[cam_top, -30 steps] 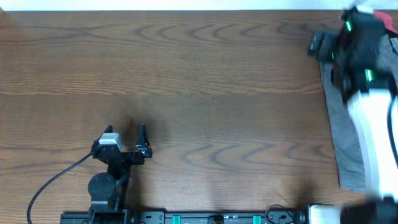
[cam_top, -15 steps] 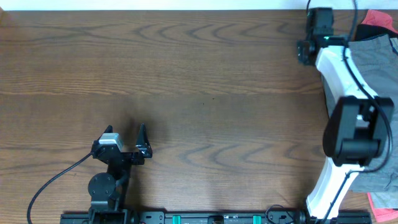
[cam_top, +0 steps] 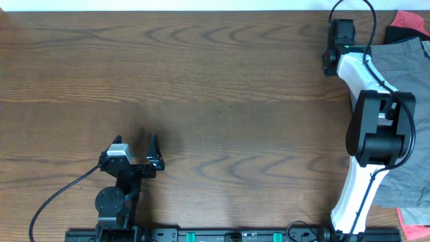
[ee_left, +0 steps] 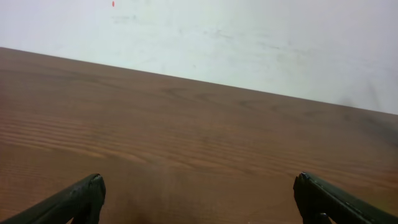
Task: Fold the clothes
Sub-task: 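Reach the right gripper to the grey shorts on the clothes stack and grasp, then pull the grey shorts left with the right gripper and lay them flat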
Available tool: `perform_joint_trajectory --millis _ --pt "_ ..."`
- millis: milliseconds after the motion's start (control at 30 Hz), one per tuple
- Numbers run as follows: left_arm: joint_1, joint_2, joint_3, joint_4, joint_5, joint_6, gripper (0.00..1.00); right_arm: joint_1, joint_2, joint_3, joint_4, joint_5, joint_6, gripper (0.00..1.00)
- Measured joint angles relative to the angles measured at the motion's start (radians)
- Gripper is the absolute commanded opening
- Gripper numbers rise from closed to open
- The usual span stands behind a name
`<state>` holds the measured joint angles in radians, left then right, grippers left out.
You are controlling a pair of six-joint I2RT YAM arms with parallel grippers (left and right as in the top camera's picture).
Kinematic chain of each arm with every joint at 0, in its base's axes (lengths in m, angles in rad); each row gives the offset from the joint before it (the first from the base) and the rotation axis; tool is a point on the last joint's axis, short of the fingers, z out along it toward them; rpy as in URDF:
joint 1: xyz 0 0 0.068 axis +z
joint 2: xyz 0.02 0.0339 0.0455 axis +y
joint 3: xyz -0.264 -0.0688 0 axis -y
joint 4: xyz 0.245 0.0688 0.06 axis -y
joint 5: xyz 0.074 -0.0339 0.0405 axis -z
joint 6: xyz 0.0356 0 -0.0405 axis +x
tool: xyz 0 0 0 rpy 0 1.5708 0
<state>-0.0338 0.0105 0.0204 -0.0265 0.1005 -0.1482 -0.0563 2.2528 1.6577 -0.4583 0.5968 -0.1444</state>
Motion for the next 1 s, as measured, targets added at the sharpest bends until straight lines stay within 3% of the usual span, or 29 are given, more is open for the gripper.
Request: perform_joint_trajectory --millis 167,333,533,633,667,1000 --pt "0.0 0.0 0.0 0.0 0.0 0.0 0.98 -0.013 0.035 0.0 0.004 0.002 0.001 0.85" --pt "0.0 0.0 0.0 0.0 0.0 0.0 0.98 -0.017 0.044 0.004 0.008 0.006 0.0 0.74" --pt "0.0 0.0 0.0 0.0 0.0 0.0 0.98 -0.022 0.059 0.004 -0.004 0.006 -0.004 0.36" --pt "0.0 0.0 0.0 0.0 0.0 0.0 0.98 -0.021 0.063 0.004 -0.004 0.01 0.001 0.08" --pt "0.0 0.0 0.0 0.0 0.0 0.0 0.98 -0.022 0.063 0.004 -0.004 0.016 0.0 0.04" --pt "0.0 0.0 0.0 0.0 0.0 0.0 0.98 -0.021 0.053 0.011 -0.014 0.056 0.052 0.01"
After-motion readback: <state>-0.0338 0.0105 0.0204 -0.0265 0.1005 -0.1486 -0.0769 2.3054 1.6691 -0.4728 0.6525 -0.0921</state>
